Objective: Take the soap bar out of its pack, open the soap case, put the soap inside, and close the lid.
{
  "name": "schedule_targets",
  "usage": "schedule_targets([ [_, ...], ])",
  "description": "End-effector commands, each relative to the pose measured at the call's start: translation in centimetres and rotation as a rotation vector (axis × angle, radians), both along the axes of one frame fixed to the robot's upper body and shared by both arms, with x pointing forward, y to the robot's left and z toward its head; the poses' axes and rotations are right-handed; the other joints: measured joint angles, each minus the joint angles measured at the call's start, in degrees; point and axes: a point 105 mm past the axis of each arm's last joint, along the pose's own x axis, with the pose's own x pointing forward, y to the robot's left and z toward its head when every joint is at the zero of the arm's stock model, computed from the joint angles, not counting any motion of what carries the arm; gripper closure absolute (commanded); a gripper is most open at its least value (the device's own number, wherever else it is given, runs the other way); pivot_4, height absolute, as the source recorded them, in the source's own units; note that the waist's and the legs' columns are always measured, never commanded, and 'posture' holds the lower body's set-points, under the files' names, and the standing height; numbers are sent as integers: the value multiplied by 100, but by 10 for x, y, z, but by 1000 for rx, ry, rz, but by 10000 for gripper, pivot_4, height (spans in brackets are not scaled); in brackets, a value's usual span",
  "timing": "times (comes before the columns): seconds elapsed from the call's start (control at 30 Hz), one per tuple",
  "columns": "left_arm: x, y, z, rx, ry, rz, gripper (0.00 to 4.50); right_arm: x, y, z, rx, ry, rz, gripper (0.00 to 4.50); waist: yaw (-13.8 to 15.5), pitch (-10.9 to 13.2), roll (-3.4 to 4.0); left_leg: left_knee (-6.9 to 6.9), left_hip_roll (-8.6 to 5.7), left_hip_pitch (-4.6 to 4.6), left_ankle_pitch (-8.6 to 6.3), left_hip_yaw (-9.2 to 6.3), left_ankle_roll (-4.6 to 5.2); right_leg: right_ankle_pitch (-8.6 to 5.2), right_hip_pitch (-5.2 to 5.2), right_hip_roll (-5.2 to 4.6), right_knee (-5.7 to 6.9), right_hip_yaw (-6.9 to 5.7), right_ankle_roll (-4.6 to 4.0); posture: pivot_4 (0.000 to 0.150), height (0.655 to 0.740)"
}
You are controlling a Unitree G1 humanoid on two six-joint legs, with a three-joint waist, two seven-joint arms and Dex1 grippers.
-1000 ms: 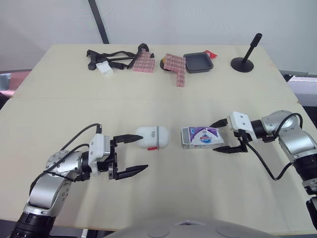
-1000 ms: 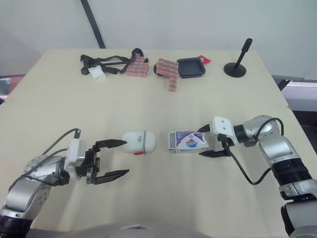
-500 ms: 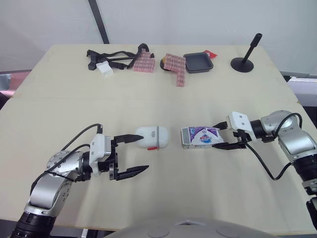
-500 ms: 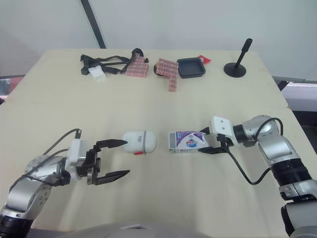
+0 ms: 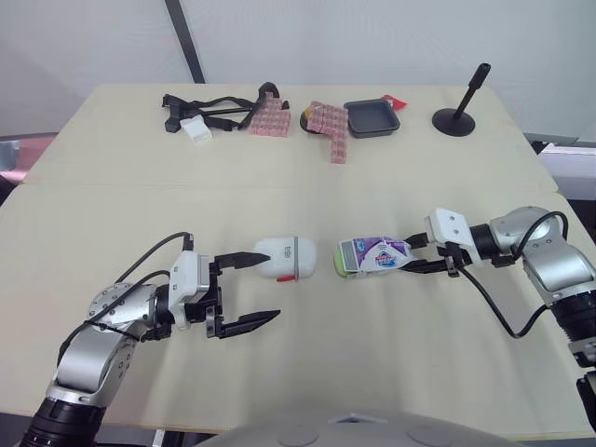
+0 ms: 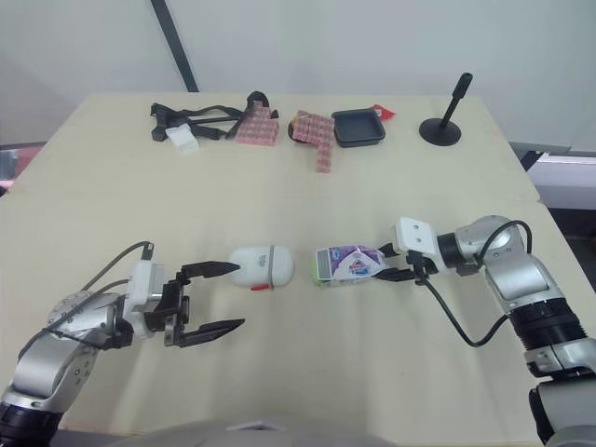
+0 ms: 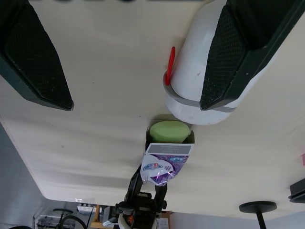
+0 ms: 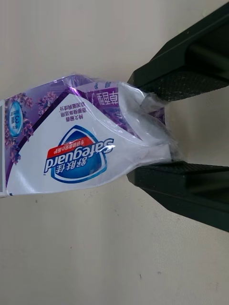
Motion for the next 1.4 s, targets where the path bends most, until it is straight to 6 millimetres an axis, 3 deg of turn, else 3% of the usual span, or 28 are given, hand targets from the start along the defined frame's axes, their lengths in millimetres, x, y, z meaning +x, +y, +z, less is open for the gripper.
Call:
schedule_targets([
  [0.03, -2, -1, 8, -4, -29, -10, 0, -1, -3, 3, -3, -17, -2, 27238, -1, 0, 0, 0, 0, 0, 0, 0, 0, 0, 0, 0, 0, 0, 0, 1500, 7400],
  [0.43, -1, 0, 7, 7, -26, -4, 0, -5, -8, 20, -30, -61, 4, 27238, 19, 0, 0, 2, 0, 0, 0, 0, 0, 0, -1, 0, -1, 0, 0, 1500, 7400],
  [0.67, -1, 0, 6, 5, -24, -4, 0, -9, -30, 34, -49, -58, -80, 27238, 26, 0, 0, 2, 0, -1, 0, 0, 0, 0, 0, -1, -1, 0, 0, 1500, 7400],
  [1.0, 1, -2, 7, 6, -24, -26, 0, -22, -48, 28, -101, -6, -124, 27238, 12, 0, 2, 1, 0, -2, 0, 0, 0, 0, 1, 0, -1, 2, 0, 1500, 7400],
  [1.4, 3, -1, 7, 4, -25, -27, 0, -22, -53, 28, -114, -4, -146, 27238, 15, 0, 2, 2, 0, -2, -1, 0, 0, 0, 1, -1, -2, 2, 0, 1500, 7400],
])
